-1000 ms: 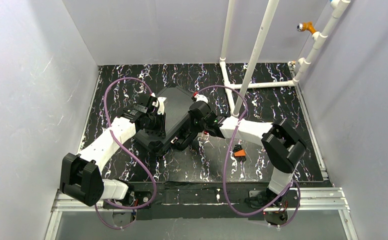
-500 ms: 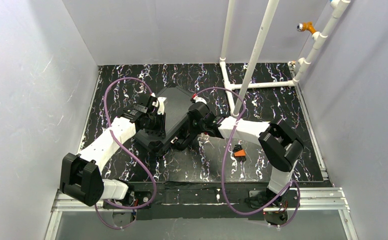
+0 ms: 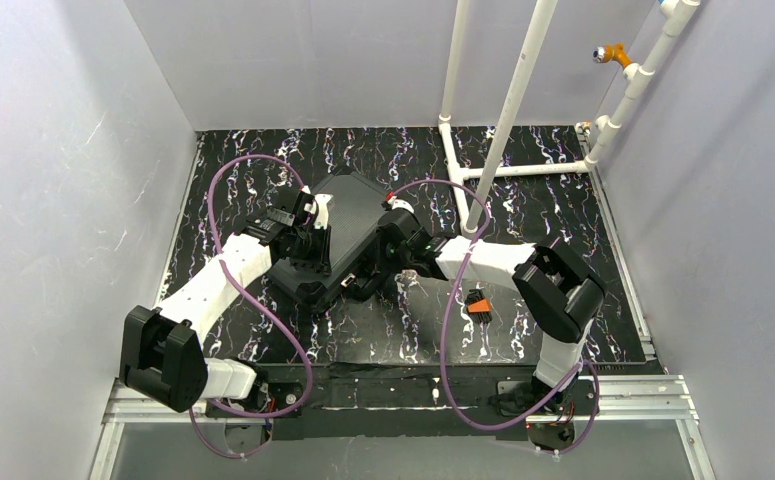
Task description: Pack up texas hold em set
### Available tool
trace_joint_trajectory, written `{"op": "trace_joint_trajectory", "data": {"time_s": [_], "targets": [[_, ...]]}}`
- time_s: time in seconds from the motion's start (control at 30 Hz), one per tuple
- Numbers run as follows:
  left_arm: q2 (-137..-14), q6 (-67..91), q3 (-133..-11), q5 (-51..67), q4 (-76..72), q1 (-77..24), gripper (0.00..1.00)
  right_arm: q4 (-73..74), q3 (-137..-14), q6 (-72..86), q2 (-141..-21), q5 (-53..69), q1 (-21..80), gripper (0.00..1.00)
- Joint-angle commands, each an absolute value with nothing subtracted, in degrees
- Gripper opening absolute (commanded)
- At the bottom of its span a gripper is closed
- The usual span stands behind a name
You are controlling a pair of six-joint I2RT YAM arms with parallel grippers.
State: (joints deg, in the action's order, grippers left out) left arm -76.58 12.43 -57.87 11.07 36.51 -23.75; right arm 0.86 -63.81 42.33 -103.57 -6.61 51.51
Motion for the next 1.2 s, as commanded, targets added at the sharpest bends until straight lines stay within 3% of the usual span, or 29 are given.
{"op": "trace_joint_trajectory", "data": {"time_s": [0.0,1.17], "targets": [[-81.81,11.78,-53.0,10.99,45.34,-24.7,0.12,-2.91,-62.84,43.42,-104.2,-5.59,51.5,0.01],[-82.48,11.71,-53.17,11.25,45.44,-24.7,0.11,-6.32,-61.7,42.71,-110.95,-8.2,51.5,0.01]]}}
